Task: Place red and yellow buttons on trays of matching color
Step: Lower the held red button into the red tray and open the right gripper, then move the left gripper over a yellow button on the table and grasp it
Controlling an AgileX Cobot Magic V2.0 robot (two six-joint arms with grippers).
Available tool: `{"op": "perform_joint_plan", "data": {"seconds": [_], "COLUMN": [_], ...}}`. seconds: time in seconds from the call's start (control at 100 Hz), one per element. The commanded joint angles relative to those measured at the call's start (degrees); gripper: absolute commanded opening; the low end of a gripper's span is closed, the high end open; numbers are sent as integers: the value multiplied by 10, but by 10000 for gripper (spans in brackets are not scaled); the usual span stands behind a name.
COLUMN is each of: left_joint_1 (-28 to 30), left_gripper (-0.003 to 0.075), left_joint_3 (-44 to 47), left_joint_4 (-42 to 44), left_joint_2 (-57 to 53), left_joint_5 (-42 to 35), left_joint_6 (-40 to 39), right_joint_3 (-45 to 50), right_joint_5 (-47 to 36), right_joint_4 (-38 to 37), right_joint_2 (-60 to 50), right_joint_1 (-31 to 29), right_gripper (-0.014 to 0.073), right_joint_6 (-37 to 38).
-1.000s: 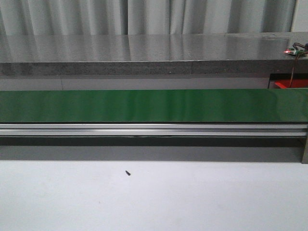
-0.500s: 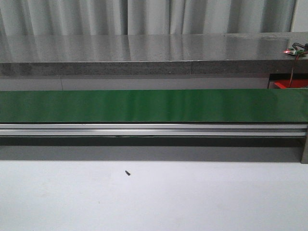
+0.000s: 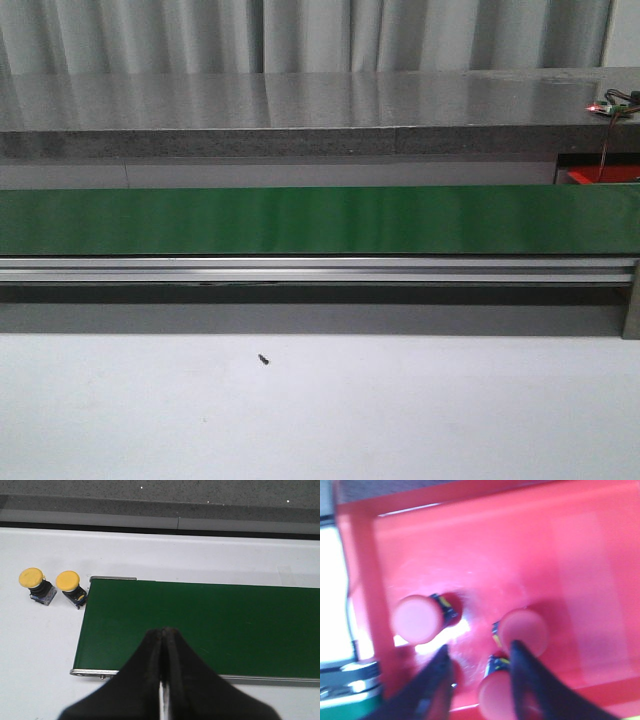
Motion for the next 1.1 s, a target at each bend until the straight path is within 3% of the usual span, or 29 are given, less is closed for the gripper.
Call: {"op": "perform_joint_plan", "data": {"seconds": [0.0, 0.19, 0.71, 1.09], "left_joint_1": [-4, -4, -4, -4], "left_gripper": [-20, -20, -20, -20], "left_joint_3": [-15, -15, -15, -15], "left_joint_4": [-11, -11, -11, -15], "left_joint_2": [-12, -14, -14, -15], "left_joint_5": [-39, -45, -48, -44], "left_joint_6": [-1, -1, -1, -1], "right_joint_3": [-17, 13, 216, 421], "right_joint_5": [-8, -17, -77, -136], "right_joint_4": [17, 17, 16, 16], "right_joint_2": [-61, -115, -311, -497], "right_joint_1": [8, 30, 115, 117], "right_gripper": [106, -113, -106, -106], "right_joint_6": [-1, -1, -2, -2]}}
